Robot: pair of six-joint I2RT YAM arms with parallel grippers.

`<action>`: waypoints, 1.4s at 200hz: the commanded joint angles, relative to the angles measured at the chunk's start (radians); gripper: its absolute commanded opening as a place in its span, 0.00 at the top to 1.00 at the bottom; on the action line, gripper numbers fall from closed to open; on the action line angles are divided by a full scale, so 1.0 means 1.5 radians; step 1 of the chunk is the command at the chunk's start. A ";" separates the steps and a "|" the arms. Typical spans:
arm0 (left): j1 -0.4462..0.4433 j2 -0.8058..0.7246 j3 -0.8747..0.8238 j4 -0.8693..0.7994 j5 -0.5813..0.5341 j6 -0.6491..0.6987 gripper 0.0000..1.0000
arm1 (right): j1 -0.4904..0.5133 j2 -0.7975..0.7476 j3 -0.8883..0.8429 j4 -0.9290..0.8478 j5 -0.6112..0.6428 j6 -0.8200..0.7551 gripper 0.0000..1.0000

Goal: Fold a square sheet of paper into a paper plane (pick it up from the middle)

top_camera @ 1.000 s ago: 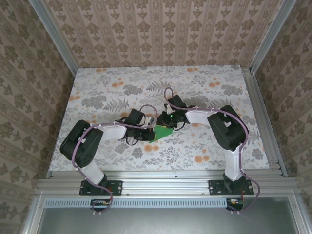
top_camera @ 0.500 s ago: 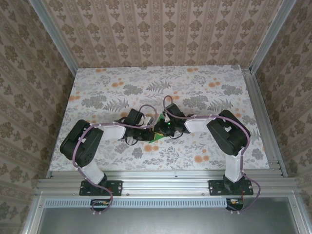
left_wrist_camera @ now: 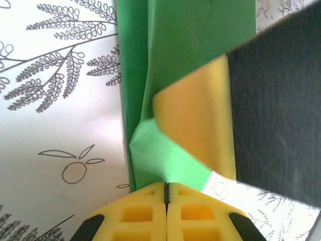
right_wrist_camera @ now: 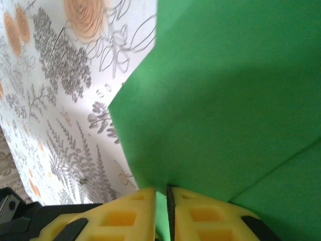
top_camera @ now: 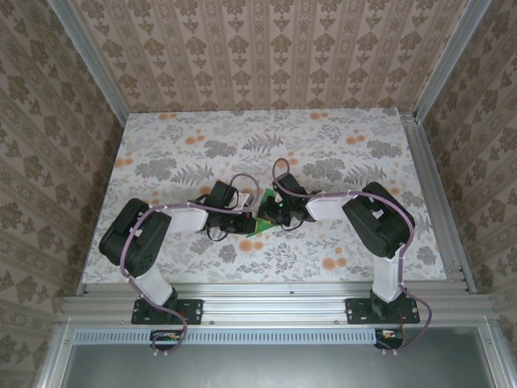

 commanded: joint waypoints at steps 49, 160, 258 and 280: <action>0.005 0.037 -0.028 -0.092 -0.042 0.028 0.95 | -0.075 0.006 -0.023 -0.059 0.118 -0.040 0.83; 0.012 0.040 -0.027 -0.101 -0.034 0.038 0.95 | -0.144 -0.027 0.014 -0.090 0.090 -0.112 0.82; 0.013 0.053 -0.018 -0.095 -0.022 0.039 0.96 | -0.022 -0.029 0.020 0.044 -0.018 -0.012 0.81; 0.013 0.050 -0.021 -0.094 -0.022 0.037 0.96 | -0.015 0.024 0.046 0.059 -0.023 0.000 0.81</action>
